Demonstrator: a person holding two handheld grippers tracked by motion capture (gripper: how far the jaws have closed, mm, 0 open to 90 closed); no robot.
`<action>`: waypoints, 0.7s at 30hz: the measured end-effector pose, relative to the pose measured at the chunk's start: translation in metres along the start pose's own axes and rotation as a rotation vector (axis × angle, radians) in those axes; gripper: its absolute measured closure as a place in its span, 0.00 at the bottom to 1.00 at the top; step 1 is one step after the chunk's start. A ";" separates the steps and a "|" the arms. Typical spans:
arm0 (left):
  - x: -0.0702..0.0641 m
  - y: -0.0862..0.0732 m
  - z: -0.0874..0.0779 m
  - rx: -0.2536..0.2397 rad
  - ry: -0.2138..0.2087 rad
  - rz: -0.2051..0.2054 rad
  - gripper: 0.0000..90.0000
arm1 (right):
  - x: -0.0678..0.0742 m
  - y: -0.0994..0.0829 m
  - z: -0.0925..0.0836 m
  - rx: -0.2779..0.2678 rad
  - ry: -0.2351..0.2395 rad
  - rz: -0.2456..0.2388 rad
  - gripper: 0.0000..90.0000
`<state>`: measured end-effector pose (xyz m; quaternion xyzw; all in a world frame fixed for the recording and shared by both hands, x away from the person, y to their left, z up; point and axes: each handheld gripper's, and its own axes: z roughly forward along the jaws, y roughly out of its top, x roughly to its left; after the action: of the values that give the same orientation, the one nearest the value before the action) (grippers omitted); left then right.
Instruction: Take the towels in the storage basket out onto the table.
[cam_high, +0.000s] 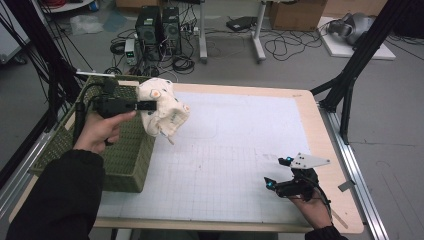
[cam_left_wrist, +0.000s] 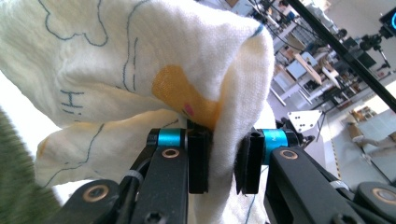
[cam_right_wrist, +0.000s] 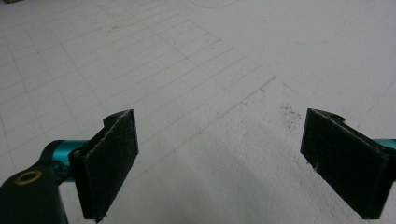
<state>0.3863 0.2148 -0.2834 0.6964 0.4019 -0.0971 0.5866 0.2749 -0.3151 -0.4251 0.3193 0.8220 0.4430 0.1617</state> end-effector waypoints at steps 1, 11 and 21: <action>-0.001 0.000 0.005 0.008 -0.003 0.004 0.86 | 0.000 0.000 0.000 0.000 0.000 0.002 0.12; -0.012 -0.005 0.048 0.071 -0.035 0.025 0.86 | 0.000 0.001 -0.001 -0.006 0.000 0.001 0.12; -0.026 -0.017 0.098 0.125 -0.019 0.056 0.86 | 0.000 0.002 -0.001 -0.015 0.005 0.001 0.12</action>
<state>0.3903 0.1155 -0.3086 0.7418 0.3700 -0.1122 0.5479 0.2753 -0.3151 -0.4225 0.3176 0.8189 0.4499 0.1618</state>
